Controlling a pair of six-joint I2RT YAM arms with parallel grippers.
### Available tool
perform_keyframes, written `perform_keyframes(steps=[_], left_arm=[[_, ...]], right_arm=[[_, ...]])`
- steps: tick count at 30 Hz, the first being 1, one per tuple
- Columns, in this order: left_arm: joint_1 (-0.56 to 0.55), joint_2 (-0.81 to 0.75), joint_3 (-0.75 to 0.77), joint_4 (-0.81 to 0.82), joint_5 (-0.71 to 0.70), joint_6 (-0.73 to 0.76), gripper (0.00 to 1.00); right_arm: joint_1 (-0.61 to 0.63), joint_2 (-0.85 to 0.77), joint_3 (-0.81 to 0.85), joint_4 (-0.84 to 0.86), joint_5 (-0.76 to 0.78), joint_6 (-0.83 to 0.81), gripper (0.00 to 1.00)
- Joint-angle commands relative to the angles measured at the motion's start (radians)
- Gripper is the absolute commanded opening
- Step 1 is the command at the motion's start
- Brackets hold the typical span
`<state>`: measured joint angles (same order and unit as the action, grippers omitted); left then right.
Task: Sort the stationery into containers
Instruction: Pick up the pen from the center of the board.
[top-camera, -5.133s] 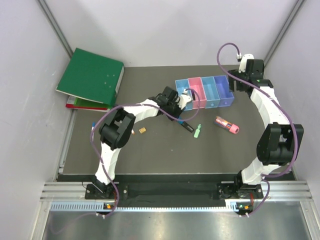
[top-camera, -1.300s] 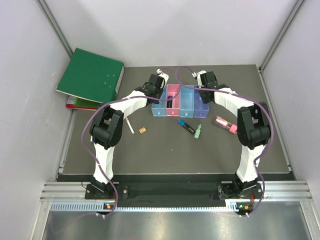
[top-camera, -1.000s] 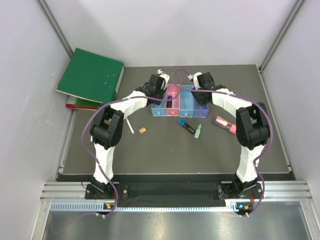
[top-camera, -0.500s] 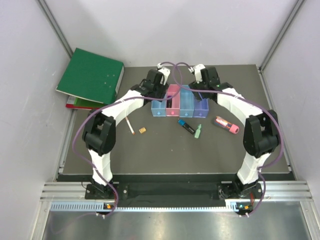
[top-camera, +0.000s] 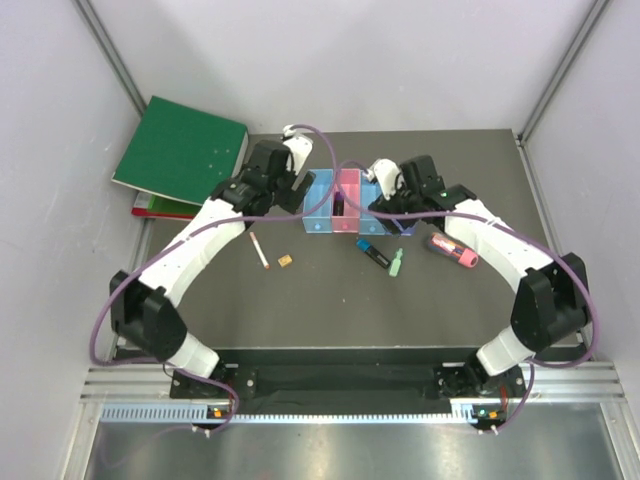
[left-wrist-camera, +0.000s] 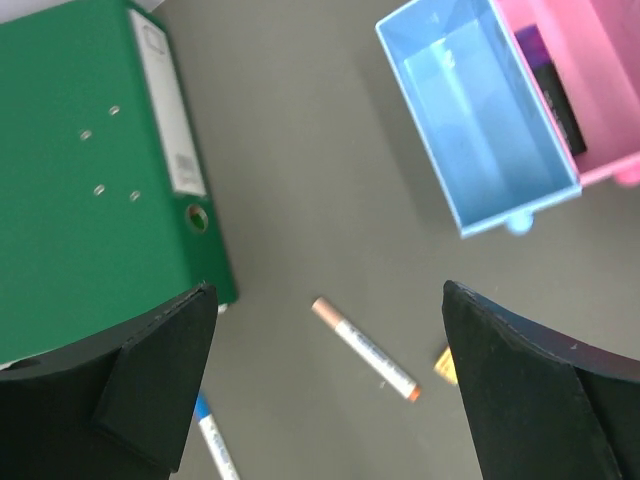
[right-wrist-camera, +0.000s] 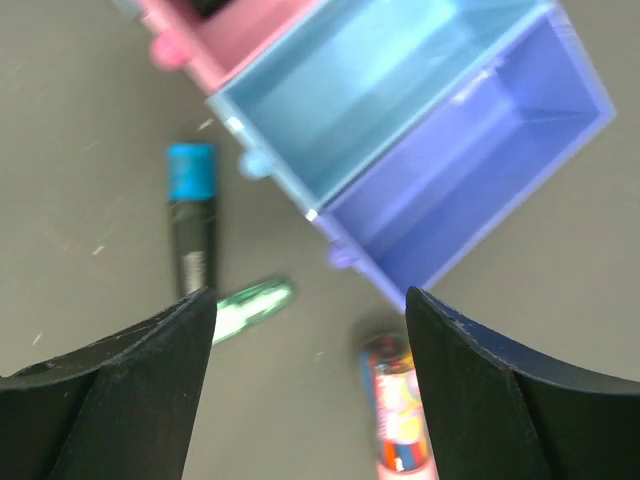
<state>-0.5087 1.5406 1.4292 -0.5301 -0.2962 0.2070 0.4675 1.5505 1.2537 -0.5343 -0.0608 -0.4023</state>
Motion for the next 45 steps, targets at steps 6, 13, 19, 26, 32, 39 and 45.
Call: perform_keyframes(steps=[6,13,19,26,32,39,45], left_arm=[[0.015,-0.174,-0.081,-0.056,0.078,0.06,0.99],[0.015,-0.185,-0.125,-0.033,0.086,0.037,0.99],[0.018,-0.195,-0.134,-0.025,0.088,0.043,0.99],[0.03,-0.206,-0.157,-0.005,0.097,0.038,0.99],[0.045,-0.206,-0.153,0.012,0.101,0.045,0.99],[0.055,-0.209,-0.141,0.005,0.095,0.06,0.99],[0.062,-0.234,-0.171,0.013,0.088,0.081,0.99]], right_arm=[[0.094,0.068,-0.057,0.003,-0.074,-0.006,0.73],[0.123,0.206,-0.034,0.04,-0.04,-0.001,0.73],[0.132,0.316,0.004,0.051,-0.024,0.002,0.7],[0.155,0.396,0.032,0.057,-0.011,-0.001,0.5],[0.166,0.411,0.036,0.048,-0.016,-0.006,0.03],[0.197,0.31,0.021,0.001,-0.03,0.002,0.0],[0.211,0.175,0.093,-0.085,-0.109,0.031,0.0]])
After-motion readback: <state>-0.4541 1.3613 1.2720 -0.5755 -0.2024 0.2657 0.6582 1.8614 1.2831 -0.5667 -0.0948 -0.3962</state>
